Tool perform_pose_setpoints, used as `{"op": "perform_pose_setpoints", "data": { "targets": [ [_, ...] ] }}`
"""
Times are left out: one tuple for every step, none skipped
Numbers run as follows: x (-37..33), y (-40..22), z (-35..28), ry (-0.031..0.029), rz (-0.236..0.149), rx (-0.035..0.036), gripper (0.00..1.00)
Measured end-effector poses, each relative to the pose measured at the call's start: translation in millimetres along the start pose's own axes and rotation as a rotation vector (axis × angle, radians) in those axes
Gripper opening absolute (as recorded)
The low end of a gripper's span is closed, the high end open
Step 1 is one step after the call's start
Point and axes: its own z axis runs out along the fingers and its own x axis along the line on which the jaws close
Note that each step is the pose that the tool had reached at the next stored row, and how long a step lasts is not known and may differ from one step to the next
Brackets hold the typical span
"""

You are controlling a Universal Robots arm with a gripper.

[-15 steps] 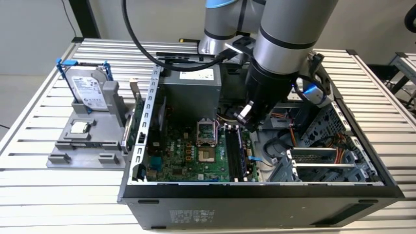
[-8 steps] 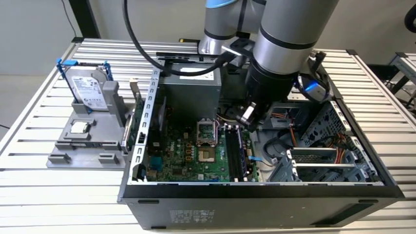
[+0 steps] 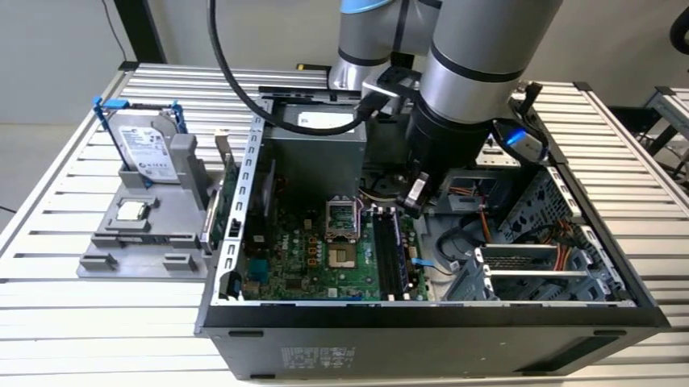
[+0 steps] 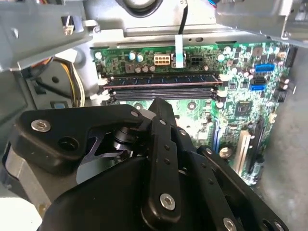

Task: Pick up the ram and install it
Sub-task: 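Press down the ram until it locks into place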

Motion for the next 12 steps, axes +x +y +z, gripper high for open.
{"op": "perform_pose_setpoints", "data": {
  "targets": [
    [0.0,0.0,0.2,0.0004,-0.016,-0.0009,0.00],
    [0.0,0.0,0.4,0.0008,-0.036,-0.0020,0.00],
    [0.0,0.0,0.5,0.0013,-0.055,-0.0031,0.00],
    [0.0,0.0,0.7,0.0017,-0.072,-0.0040,0.00],
    [0.0,0.0,0.9,0.0022,-0.092,-0.0052,0.00],
    [0.0,0.0,1.2,0.0026,-0.110,-0.0062,0.00],
    [0.0,0.0,1.4,0.0031,-0.128,-0.0071,0.00],
    [0.0,0.0,1.6,0.0036,-0.146,-0.0082,0.00],
    [0.0,0.0,1.9,0.0039,-0.164,-0.0092,0.00],
    [0.1,0.0,2.1,0.0044,-0.182,-0.0101,0.00],
    [0.1,0.0,2.3,0.0050,-0.201,-0.0112,0.00],
    [0.1,-0.1,2.5,0.0055,-0.218,-0.0122,0.00]
  ]
}}
